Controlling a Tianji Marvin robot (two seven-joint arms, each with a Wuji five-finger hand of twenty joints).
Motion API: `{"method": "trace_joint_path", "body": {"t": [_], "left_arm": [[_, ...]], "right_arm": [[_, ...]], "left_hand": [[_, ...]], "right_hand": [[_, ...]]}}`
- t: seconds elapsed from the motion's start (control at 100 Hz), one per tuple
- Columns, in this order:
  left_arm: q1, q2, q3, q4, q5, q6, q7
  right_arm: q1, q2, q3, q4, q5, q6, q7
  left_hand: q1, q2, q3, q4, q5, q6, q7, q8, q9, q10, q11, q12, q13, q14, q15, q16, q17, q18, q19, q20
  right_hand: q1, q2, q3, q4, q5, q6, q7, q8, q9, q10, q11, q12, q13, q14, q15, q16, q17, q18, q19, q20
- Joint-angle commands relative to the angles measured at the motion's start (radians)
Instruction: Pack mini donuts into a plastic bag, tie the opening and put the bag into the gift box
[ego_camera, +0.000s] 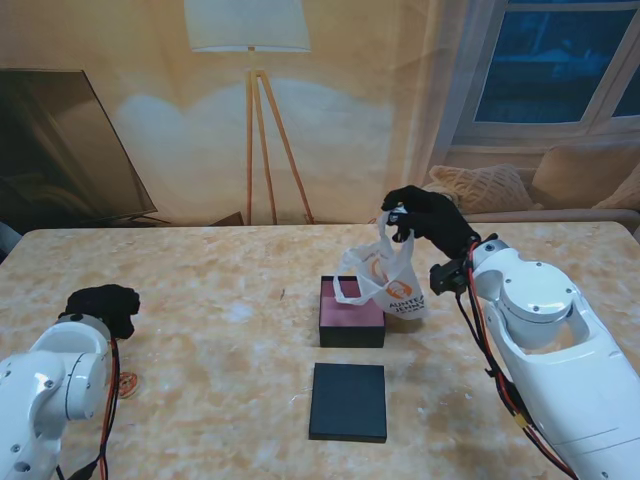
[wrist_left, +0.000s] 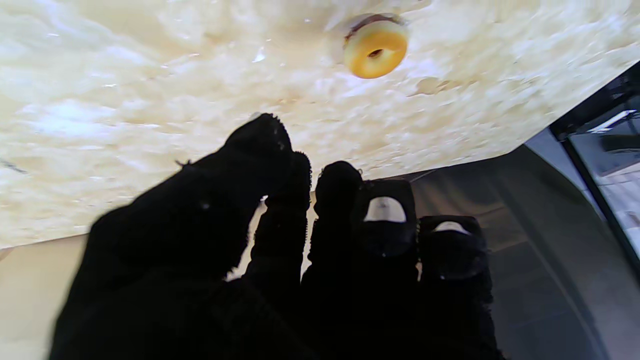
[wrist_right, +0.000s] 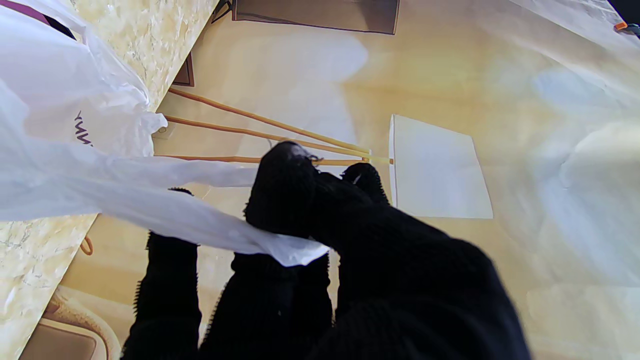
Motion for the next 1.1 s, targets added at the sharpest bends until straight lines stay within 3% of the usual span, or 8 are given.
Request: {"method": "trace_joint_path", "body": {"t": [0.0,0.13,0.35,0.55,0.6,0.66,0.8,1.09], "left_arm": [[0.019,-0.001,-0.008,0.031,0.0,0.023,0.007],[0.026,-0.003,-0.012,0.077,0.014,0.05,0.054],[0.013,-0.002,-0.012,0.164,-0.038,0.063,0.163],[-0.032,0.0,-0.011,0.274,-0.085,0.016,0.275],[-0.041,0.002,-0.014,0.293,-0.095,-0.006,0.284],[-0.05,0.005,-0.018,0.312,-0.104,-0.028,0.283],[-0.071,0.01,-0.017,0.345,-0.126,-0.061,0.267],[-0.119,0.014,-0.004,0.437,-0.123,-0.101,0.352]], "right_arm": [[-0.004,-0.005,-0.003,0.002,-0.002,0.001,0.017],[-0.005,-0.005,-0.003,0.003,-0.004,0.002,0.014],[-0.006,-0.005,-0.003,0.002,-0.005,0.004,0.014],[-0.004,-0.004,-0.004,0.005,-0.006,0.002,0.017],[-0.003,-0.004,-0.004,0.005,-0.005,0.004,0.018],[-0.003,-0.004,-0.004,0.005,-0.005,0.004,0.02],[-0.001,-0.005,-0.007,0.008,-0.005,0.007,0.018],[0.003,-0.005,-0.01,0.012,-0.004,0.01,0.019]], "left_hand": [[0.024,-0.037,-0.009,-0.016,-0.033,-0.011,0.004,-0.009,-0.024,0.018,-0.013,0.017,-0.018,0.01,-0.006,0.007,-0.017,0.005,0.001,-0.001],[0.02,-0.033,0.003,-0.016,-0.053,-0.029,-0.002,-0.019,-0.062,0.03,-0.055,0.02,-0.056,0.017,-0.052,0.021,-0.057,0.009,-0.04,0.009],[-0.004,-0.011,0.027,0.0,-0.083,-0.047,-0.007,-0.028,-0.126,0.047,-0.11,0.001,-0.115,0.031,-0.132,0.034,-0.124,0.02,-0.112,0.008],[-0.003,0.0,0.042,0.004,-0.097,-0.069,0.004,-0.031,-0.158,0.054,-0.138,-0.026,-0.145,0.042,-0.188,0.03,-0.157,0.031,-0.167,-0.008],[-0.022,0.005,0.057,0.015,-0.104,-0.073,0.008,-0.033,-0.168,0.054,-0.143,-0.042,-0.153,0.044,-0.198,0.032,-0.167,0.033,-0.179,-0.01],[-0.058,0.012,0.087,0.051,-0.117,-0.082,0.011,-0.044,-0.2,0.056,-0.141,-0.148,-0.177,0.051,-0.229,0.035,-0.19,0.037,-0.212,-0.01],[-0.084,0.009,0.096,0.049,-0.141,-0.098,0.01,-0.05,-0.262,0.075,-0.223,-0.224,-0.259,0.099,-0.353,0.011,-0.277,0.069,-0.341,-0.037],[-0.087,-0.01,0.131,0.046,-0.188,-0.125,0.002,-0.068,-0.274,0.065,-0.226,-0.236,-0.274,0.094,-0.368,0.026,-0.297,0.081,-0.394,-0.046]], "right_hand": [[0.062,0.047,0.047,0.018,-0.002,-0.034,0.011,-0.002,0.025,-0.099,0.063,0.028,0.004,-0.053,0.022,0.006,-0.001,-0.008,0.021,0.013],[0.063,0.046,0.047,0.018,-0.002,-0.032,0.011,-0.002,0.025,-0.097,0.064,0.028,0.003,-0.052,0.021,0.006,-0.002,-0.014,0.019,0.012],[0.063,0.046,0.047,0.017,-0.002,-0.033,0.01,-0.002,0.025,-0.097,0.064,0.028,0.004,-0.05,0.023,0.007,0.0,-0.015,0.018,0.012],[0.064,0.045,0.047,0.017,0.0,-0.031,0.01,-0.001,0.025,-0.094,0.063,0.028,0.004,-0.05,0.022,0.006,0.001,-0.031,0.011,0.008],[0.064,0.045,0.047,0.017,-0.001,-0.032,0.01,-0.001,0.026,-0.094,0.064,0.029,0.004,-0.051,0.022,0.006,0.001,-0.03,0.01,0.008],[0.064,0.045,0.047,0.017,0.0,-0.031,0.01,-0.001,0.026,-0.095,0.064,0.028,0.004,-0.051,0.022,0.006,0.0,-0.03,0.009,0.007],[0.064,0.045,0.047,0.017,-0.001,-0.032,0.009,-0.001,0.026,-0.094,0.064,0.029,0.005,-0.051,0.023,0.006,0.001,-0.025,0.01,0.008],[0.064,0.045,0.048,0.017,0.0,-0.032,0.01,-0.001,0.026,-0.095,0.064,0.029,0.004,-0.051,0.023,0.006,0.002,-0.026,0.012,0.009]]}}
